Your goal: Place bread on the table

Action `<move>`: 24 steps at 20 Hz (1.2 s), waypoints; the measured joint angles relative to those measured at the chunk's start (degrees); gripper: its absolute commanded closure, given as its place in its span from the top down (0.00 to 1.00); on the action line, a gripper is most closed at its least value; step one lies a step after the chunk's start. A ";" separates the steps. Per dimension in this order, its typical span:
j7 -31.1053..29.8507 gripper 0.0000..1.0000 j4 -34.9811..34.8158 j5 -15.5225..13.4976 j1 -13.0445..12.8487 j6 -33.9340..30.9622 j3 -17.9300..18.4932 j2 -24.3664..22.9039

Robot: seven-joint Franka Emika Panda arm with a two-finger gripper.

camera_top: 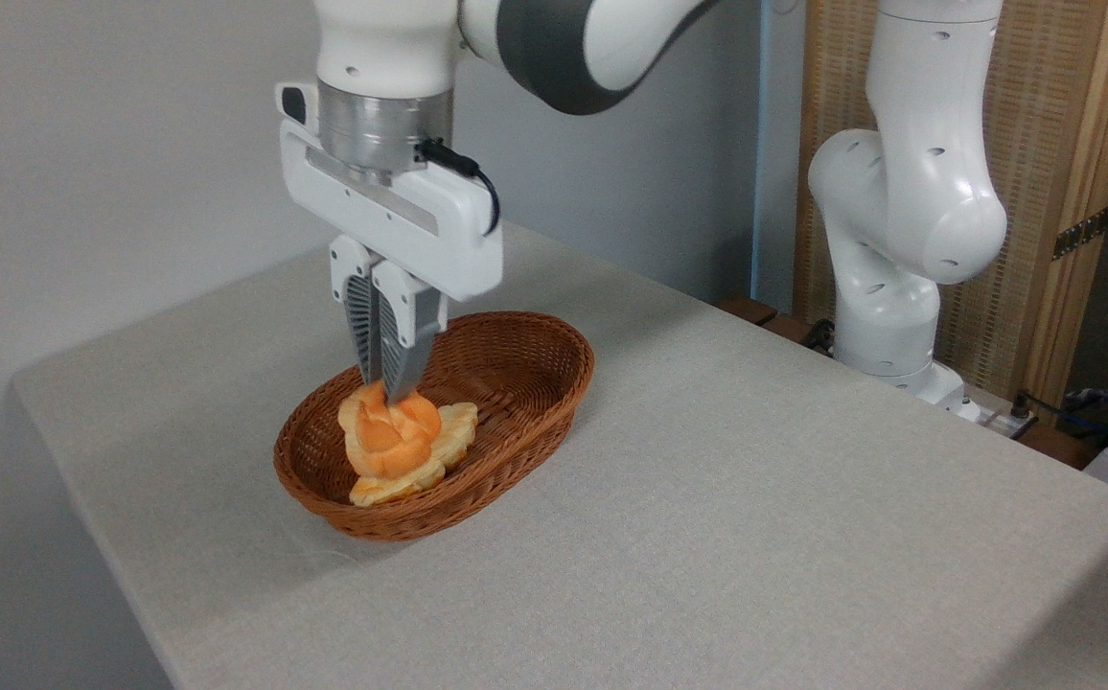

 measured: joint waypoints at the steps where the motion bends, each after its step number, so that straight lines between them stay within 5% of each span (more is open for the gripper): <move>1: 1.05 0.19 -0.01 0.00 0.04 -0.15 0.93 0.10; 5: 7.07 0.30 -0.06 0.00 0.13 -0.75 5.33 0.98; 8: 8.86 0.84 -0.29 0.11 0.18 -0.90 6.85 2.23; 10: 8.86 0.97 -0.42 0.70 0.06 -0.94 6.81 3.62; 24: 8.79 1.00 0.27 0.84 -0.14 -0.98 6.54 5.08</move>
